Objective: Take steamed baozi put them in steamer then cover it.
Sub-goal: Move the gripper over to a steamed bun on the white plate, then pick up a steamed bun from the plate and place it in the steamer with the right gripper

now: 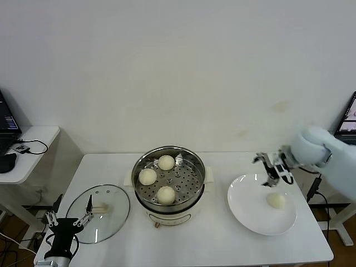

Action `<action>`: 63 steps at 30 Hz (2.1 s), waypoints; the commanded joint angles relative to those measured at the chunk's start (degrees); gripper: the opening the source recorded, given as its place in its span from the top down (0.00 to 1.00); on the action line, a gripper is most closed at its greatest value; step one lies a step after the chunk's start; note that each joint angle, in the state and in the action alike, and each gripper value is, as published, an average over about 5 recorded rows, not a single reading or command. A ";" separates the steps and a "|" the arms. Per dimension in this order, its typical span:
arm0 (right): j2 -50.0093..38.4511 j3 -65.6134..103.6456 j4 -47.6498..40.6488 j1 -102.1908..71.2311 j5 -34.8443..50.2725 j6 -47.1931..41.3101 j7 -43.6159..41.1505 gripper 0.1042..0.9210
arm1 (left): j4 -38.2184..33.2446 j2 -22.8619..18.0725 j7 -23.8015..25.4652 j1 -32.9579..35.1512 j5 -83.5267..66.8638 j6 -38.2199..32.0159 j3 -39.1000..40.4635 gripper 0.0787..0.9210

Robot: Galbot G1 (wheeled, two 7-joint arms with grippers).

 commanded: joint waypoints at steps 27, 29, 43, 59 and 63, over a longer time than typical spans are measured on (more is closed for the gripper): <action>6.07 19.84 -17.93 -25.94 -10.06 1.00 3.54 0.18 | 0.11 0.14 0.10 0.45 0.15 0.16 -0.35 0.12; 6.98 19.55 -18.43 -25.39 -9.86 1.02 3.94 0.18 | 0.11 0.15 0.10 0.47 0.14 0.16 -0.40 0.12; 9.94 17.14 -19.62 -22.20 -9.51 0.48 4.27 0.23 | 0.11 -0.12 0.08 0.51 0.11 0.13 -0.56 0.12; 7.30 14.61 -16.87 -16.79 -7.30 -0.66 2.29 0.43 | 0.23 -0.07 0.03 0.39 0.06 0.08 -0.42 0.12; 4.93 8.47 -12.84 -8.10 -3.27 -2.04 1.44 0.45 | 0.27 0.08 0.02 0.20 0.07 0.10 -0.22 0.12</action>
